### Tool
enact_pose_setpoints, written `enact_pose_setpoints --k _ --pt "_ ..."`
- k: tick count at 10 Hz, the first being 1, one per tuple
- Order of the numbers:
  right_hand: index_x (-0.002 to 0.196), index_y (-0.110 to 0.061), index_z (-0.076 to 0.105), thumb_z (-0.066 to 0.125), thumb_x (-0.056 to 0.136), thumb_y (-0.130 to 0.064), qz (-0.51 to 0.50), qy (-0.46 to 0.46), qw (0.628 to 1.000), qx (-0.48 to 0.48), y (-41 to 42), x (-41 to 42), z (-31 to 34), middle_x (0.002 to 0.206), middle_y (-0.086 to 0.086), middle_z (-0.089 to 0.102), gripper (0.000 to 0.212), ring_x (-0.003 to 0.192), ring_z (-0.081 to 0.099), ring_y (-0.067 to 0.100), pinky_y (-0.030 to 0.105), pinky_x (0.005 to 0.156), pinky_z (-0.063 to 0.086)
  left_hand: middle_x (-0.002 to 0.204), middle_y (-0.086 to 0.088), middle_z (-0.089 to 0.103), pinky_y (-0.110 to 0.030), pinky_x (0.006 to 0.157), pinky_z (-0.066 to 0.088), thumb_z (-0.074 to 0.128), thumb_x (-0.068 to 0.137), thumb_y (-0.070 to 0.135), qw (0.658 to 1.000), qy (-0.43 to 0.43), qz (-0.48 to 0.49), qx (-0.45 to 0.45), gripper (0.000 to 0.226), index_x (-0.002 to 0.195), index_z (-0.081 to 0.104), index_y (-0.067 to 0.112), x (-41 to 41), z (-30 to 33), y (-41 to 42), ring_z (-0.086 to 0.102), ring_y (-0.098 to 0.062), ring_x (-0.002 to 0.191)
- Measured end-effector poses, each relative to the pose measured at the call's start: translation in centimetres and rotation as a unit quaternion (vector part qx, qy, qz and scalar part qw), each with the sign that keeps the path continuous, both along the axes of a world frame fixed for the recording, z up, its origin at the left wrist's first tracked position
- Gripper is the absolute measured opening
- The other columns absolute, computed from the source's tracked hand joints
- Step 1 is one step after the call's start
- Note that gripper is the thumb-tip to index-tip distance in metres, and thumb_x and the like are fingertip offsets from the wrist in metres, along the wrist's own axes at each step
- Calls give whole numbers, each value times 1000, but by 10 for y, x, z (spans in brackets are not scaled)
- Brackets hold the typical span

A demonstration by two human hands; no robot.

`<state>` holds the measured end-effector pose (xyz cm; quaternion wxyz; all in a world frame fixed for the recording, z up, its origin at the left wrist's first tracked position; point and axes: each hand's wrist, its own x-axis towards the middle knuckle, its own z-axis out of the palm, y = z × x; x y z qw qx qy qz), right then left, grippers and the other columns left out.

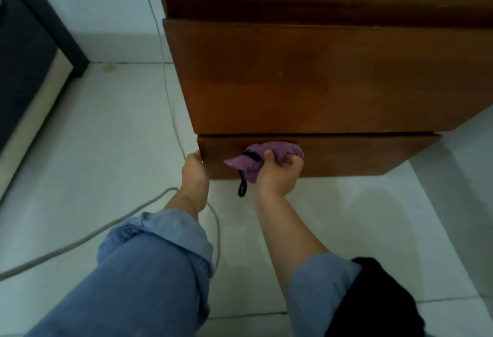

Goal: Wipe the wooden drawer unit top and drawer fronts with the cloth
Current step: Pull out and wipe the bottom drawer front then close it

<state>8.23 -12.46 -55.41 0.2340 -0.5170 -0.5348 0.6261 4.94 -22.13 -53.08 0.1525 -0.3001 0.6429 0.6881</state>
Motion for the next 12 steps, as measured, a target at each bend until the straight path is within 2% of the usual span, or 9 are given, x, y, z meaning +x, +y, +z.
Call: enact_pose_setpoints --k 2,3,4,5,6,7,9,10,12 --pt "83 -16 59 54 90 -8 -110 16 985 -131 -1 -24 -42 87 7 66 12 84 64 26 42 90 52 110 -1 62 -23 93 34 26 95 16 999 14 24 46 46 126 57 1 -11 -27 -15 53 -13 108" --pt "126 7 45 15 101 -30 -169 375 836 -364 26 -20 -59 72 -18 52 54 93 45 -14 8 94 37 113 0 61 -26 98 28 21 95 21 999 16 23 37 49 123 60 12 -15 -39 -18 50 -11 116" --pt "146 -39 4 38 98 -15 -2 -166 983 -84 37 -16 -94 97 -19 56 64 74 53 -8 5 65 50 111 -1 61 -26 96 30 21 96 21 998 22 29 48 48 121 60 9 -18 -41 -18 52 -12 109" --pt "113 -2 57 49 93 -3 123 -97 965 -209 21 -15 -62 110 15 62 22 84 62 24 32 68 53 108 0 61 -26 92 31 23 96 24 998 17 17 50 46 116 62 11 -18 -37 -18 53 -12 105" --pt "87 -7 47 52 79 4 124 37 987 -98 7 8 -55 95 13 55 14 78 55 25 33 73 54 83 5 56 -25 68 32 22 96 27 998 5 -24 52 40 82 58 19 -14 -24 -15 48 -7 78" --pt "118 -6 46 55 83 2 235 56 940 241 -5 54 -54 115 7 48 37 103 49 17 18 92 42 71 7 44 -20 56 25 19 98 26 997 3 -52 62 38 67 41 22 -11 -11 -12 37 -4 64" --pt "138 -30 31 48 84 -18 303 46 500 810 54 13 -54 123 6 36 58 100 40 27 39 81 30 117 -6 60 -20 86 31 15 100 25 996 39 -34 74 51 117 60 9 -10 -21 -24 54 -12 109" --pt "139 -29 32 43 87 -21 300 49 331 893 63 -23 -60 123 1 33 55 101 37 24 38 80 31 122 -10 62 -26 99 24 14 100 27 997 53 -23 53 56 118 63 6 -16 -34 -32 47 -17 126" --pt "144 -17 17 36 85 -17 363 26 114 924 62 -36 -102 133 -2 27 62 102 34 21 36 83 32 102 -12 71 -20 85 30 20 95 22 996 80 14 27 52 89 70 9 -25 -50 -35 62 -17 104"
